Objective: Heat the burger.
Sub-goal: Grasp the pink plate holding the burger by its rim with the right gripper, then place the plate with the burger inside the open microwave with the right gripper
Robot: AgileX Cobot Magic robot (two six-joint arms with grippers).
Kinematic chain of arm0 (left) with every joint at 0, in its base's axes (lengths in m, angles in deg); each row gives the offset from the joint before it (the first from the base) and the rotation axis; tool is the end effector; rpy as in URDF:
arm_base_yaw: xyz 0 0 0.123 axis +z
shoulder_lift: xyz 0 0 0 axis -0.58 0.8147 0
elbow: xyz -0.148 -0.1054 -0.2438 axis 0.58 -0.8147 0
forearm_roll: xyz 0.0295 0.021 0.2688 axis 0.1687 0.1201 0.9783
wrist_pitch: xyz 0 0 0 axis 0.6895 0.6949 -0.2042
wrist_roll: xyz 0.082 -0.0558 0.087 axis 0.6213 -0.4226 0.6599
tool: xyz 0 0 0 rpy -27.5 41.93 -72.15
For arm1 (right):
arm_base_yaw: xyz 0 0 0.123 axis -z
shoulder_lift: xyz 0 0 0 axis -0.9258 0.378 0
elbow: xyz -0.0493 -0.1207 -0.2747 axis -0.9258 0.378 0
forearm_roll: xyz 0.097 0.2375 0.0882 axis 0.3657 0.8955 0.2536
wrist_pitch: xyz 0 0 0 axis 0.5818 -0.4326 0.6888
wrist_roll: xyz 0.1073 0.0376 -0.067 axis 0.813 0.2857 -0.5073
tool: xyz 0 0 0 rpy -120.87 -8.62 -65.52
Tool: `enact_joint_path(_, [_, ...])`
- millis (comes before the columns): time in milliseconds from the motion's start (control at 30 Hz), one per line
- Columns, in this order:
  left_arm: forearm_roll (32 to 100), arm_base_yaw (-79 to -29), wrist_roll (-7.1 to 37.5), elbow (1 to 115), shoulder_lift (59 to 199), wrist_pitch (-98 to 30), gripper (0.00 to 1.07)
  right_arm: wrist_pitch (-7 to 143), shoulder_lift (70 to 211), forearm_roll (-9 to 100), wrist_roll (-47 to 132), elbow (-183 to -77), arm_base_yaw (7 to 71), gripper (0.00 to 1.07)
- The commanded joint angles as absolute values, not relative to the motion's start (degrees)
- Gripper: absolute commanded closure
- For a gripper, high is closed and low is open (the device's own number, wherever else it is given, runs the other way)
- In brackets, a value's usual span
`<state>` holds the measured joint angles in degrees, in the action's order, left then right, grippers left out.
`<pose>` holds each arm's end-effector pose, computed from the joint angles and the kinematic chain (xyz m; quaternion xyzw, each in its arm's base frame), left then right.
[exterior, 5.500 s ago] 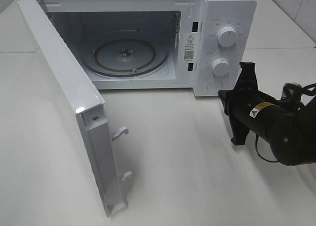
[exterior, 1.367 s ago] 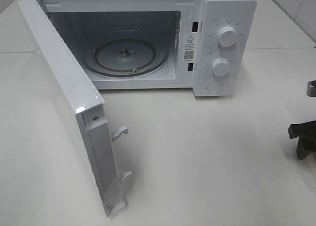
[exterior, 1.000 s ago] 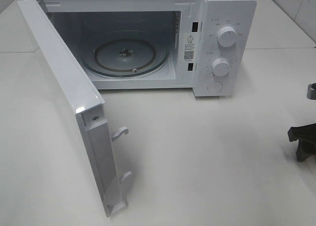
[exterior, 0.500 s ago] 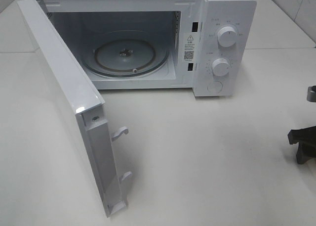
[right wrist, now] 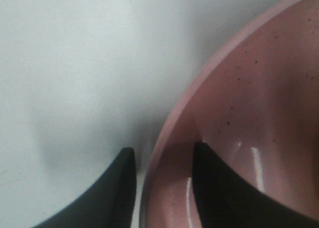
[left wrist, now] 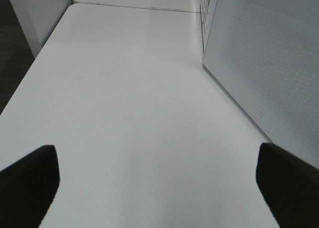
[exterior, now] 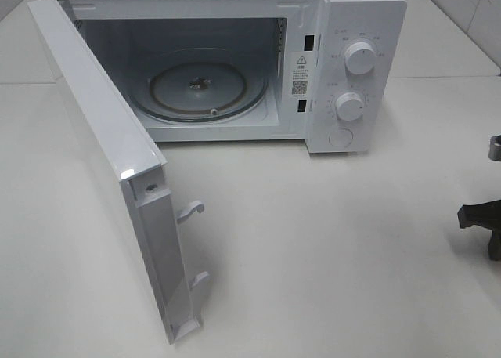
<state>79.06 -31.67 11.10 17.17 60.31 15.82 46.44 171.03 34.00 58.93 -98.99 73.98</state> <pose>0.0266 -0.0011 0.2725 -0.0299 0.8498 0.0038 0.5262 0.2794 -0.0387 0.0703 0.0674 0.9892 -0.0366 0.1251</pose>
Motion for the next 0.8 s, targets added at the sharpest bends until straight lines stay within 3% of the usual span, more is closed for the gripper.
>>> enact_joint_path(33, [78.8,-31.6,11.0,17.1,59.6,15.8,0.07,45.6,171.3,34.2,59.5,-98.3,74.3,0.91])
enact_joint_path(233, [78.8,-31.6,11.0,17.1,59.6,15.8,0.07,45.5,171.3,33.7,59.5,-98.3,74.3,1.07])
enact_joint_path(533, [78.8,-31.6,11.0,17.1,59.6,15.8,0.07,45.8,171.3,32.9,59.5,-98.3,74.1,1.07])
enact_joint_path(800, [78.8,-31.6,11.0,17.1,59.6,15.8,0.07,42.8,171.1,31.0,60.0,-99.0,67.9,1.07])
